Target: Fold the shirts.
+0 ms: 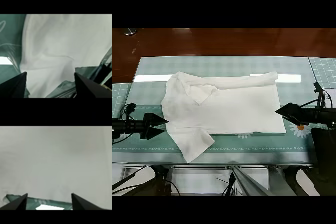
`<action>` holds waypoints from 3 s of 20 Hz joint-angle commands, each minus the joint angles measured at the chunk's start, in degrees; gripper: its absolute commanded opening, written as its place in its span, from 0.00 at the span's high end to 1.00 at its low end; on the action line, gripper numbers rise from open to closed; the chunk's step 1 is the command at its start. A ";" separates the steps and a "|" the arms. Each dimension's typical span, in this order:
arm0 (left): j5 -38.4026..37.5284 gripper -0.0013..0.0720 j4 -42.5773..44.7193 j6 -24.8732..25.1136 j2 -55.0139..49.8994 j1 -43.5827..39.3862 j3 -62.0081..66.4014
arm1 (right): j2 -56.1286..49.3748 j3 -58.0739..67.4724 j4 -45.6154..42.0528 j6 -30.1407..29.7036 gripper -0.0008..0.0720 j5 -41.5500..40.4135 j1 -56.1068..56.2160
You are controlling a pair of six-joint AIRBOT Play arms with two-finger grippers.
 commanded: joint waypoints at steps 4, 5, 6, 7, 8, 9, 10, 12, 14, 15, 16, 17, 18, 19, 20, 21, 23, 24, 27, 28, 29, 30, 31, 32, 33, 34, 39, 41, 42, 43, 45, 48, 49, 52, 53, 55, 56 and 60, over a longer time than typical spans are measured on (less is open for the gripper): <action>5.92 0.03 1.03 1.42 0.09 -0.61 -1.90 | 4.15 -3.23 2.89 0.37 0.13 -0.63 -0.04; 6.10 0.03 1.66 1.44 -0.04 -0.61 -1.90 | 4.15 -3.23 2.89 0.55 0.13 -0.63 -0.04; 6.43 0.03 2.10 1.44 -0.24 -0.63 -1.90 | 4.15 -3.23 2.91 0.57 0.13 -0.66 -0.04; 6.43 0.03 2.01 1.44 -0.59 -0.66 -1.90 | 4.15 -3.23 2.93 0.61 0.13 -0.70 -0.04; 6.43 0.03 1.95 1.44 -1.11 -0.98 -1.92 | 4.15 -3.23 2.93 0.66 0.13 -0.85 -0.04; 6.43 0.03 1.70 1.49 -1.84 -1.97 -2.01 | 4.13 -3.23 2.93 0.74 0.13 -1.14 -0.04; 6.43 0.03 0.87 2.75 -2.49 -3.52 -2.19 | 4.13 -3.23 2.93 0.83 0.13 -1.57 -0.04; 7.61 0.03 -0.22 3.61 -3.78 -7.58 -2.16 | 4.15 -3.23 2.91 1.44 0.13 -2.47 -0.04; 10.10 0.60 -1.70 3.72 -4.00 -10.54 -2.14 | 4.15 -3.23 2.12 1.42 0.13 -3.15 -0.15; 10.01 0.94 -2.40 5.64 -4.00 -11.30 -2.10 | 4.13 -3.23 -0.46 1.75 0.13 -4.22 -0.98; 9.27 0.95 -2.84 6.67 -4.00 -11.63 -1.86 | 4.15 -3.23 -5.16 3.91 0.13 -5.40 -2.91; 8.13 0.95 -2.89 7.58 -3.98 -11.58 -1.40 | 4.13 -3.23 -11.67 7.41 0.13 -5.88 -6.16; 7.23 0.95 -2.91 7.65 -3.98 -11.45 -0.92 | 4.13 -3.23 -18.53 10.58 0.13 -5.46 -9.81; 6.78 0.95 -2.91 7.65 -3.98 -11.39 -0.35 | 4.13 -3.30 -23.96 12.94 0.13 -3.80 -12.90; 6.80 0.95 -3.17 7.63 -3.85 -11.39 -0.11 | 4.13 -3.50 -28.15 14.14 0.13 -0.39 -15.26; 6.84 0.95 -3.61 7.63 -3.82 -11.39 0.17 | 4.13 -3.87 -29.81 13.62 0.13 3.32 -16.37; 7.82 0.95 -4.26 7.63 -3.80 -11.39 0.48 | 4.13 -5.99 -27.96 10.64 0.13 6.80 -16.46; 8.83 0.95 -4.70 7.61 -3.80 -11.39 0.46 | 4.13 -7.02 -24.20 8.96 0.13 6.78 -16.46; 9.42 0.95 -6.54 7.65 -3.80 -11.41 0.46 | 0.44 -7.80 -16.94 6.34 0.13 6.80 -16.46; 9.42 0.95 -6.56 7.65 -3.80 -11.41 0.46 | -1.70 -7.80 -15.06 5.42 0.13 6.29 -16.46; 9.42 0.95 -6.54 7.67 -3.80 -11.41 0.46 | -3.63 -7.80 -13.16 4.96 0.13 5.40 -16.46; 9.62 0.95 -6.54 7.67 -3.80 -11.39 0.46 | -5.44 -7.74 -10.78 4.55 0.13 4.02 -16.46; 10.23 0.95 -6.56 7.63 -3.80 -11.39 0.46 | -7.19 -7.74 -8.09 3.93 0.13 2.64 -16.46; 10.51 0.95 -6.56 7.63 -3.80 -11.41 0.46 | -8.79 -7.74 -6.10 2.97 0.13 1.77 -16.46; 10.49 0.95 -6.58 7.63 -3.80 -11.39 0.46 | -10.38 -7.74 -5.31 2.80 0.13 1.18 -16.35; 10.45 0.95 -6.58 7.63 -3.80 -11.39 0.46 | -11.80 -7.67 -5.40 2.40 0.13 0.81 -15.96; 10.49 0.95 -6.60 7.63 -3.82 -11.41 0.46 | -17.40 -5.68 -2.54 3.13 0.13 -4.61 -9.27; 10.45 0.95 -6.60 7.63 -3.80 -11.41 0.46 | -19.50 -3.74 -1.44 3.08 0.44 -5.46 -5.62; 10.45 0.95 -6.60 7.63 -3.80 -11.41 0.46 | -20.09 -2.54 -1.46 2.78 0.73 -5.66 -3.82; 10.45 0.95 -6.62 7.63 -3.80 -11.41 0.46 | -20.26 -1.11 -1.49 1.18 0.96 -5.73 -1.86; 10.47 0.95 -7.78 7.65 -3.80 -11.39 0.79 | -20.26 2.43 -1.60 0.90 0.96 -4.90 0.52; 7.69 0.95 -18.38 9.01 -2.27 -11.39 7.65 | -20.20 15.82 -1.57 0.98 0.97 0.96 2.32; 7.41 0.95 -25.18 9.20 -0.48 -11.41 12.04 | -20.20 23.65 -1.60 1.73 0.97 3.26 2.95; 11.13 0.95 -39.50 8.90 5.44 -11.41 29.99 | -20.22 51.58 -1.81 5.33 0.97 4.94 4.74; 13.68 0.95 -40.81 8.90 7.34 -11.41 37.46 | -20.22 60.70 -1.88 6.32 0.97 4.39 4.94; 18.03 0.95 -40.22 8.07 10.32 -11.32 51.74 | -20.20 78.38 -2.32 8.28 0.97 4.39 4.96; 19.41 0.95 -38.51 7.37 11.65 -10.93 58.14 | -20.06 85.74 -3.45 9.40 0.97 5.01 4.96; 16.26 0.95 -27.02 3.85 19.21 -8.17 74.99 | -9.51 90.64 -7.37 10.67 0.97 5.62 4.96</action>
